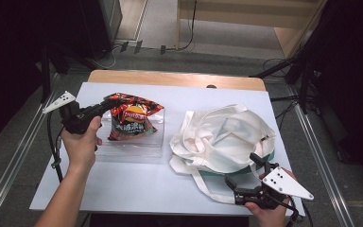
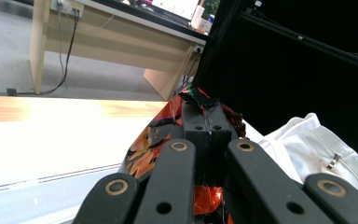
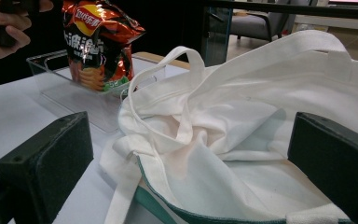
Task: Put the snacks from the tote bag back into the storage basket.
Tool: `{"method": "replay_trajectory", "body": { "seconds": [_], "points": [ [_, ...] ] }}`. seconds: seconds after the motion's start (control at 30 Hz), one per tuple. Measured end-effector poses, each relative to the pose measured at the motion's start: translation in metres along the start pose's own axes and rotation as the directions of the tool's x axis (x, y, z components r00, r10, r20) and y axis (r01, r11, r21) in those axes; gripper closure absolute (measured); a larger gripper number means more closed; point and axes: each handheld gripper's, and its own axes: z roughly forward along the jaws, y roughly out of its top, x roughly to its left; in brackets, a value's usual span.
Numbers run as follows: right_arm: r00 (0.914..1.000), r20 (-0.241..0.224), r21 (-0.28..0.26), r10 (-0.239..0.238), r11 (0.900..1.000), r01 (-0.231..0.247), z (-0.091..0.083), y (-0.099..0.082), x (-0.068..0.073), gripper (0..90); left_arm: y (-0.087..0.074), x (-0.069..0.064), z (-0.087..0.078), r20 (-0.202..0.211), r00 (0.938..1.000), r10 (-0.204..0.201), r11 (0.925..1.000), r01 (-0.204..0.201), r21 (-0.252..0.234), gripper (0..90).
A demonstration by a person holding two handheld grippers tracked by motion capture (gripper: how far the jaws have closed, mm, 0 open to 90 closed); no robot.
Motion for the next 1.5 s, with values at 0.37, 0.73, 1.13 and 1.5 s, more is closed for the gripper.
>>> {"method": "replay_trajectory", "body": {
  "seconds": [0.37,0.73,1.13,1.5],
  "points": [
    [1.0000,0.000,0.003,0.005,1.0000,-0.005,0.000,0.000,0.001,0.1,-0.001,0.007,0.002,-0.037,0.9990,-0.025,0.9994,0.026,0.024,86.8],
    [1.0000,0.004,0.003,0.005,1.0000,-0.005,0.000,-0.001,-0.002,0.1,0.001,0.001,0.002,-0.159,0.9864,0.042,0.9974,-0.032,0.064,15.3],
    [0.9999,0.009,0.006,0.006,1.0000,-0.006,0.001,-0.002,-0.003,0.1,-0.007,-0.003,-0.020,-0.145,0.9848,0.095,0.9942,-0.087,0.064,7.4],
    [0.9996,0.022,0.013,0.016,0.9998,-0.016,0.001,-0.005,-0.007,0.0,-0.036,-0.008,-0.044,-0.121,0.9851,0.123,0.9914,-0.116,0.060,5.9]
  ]
}}
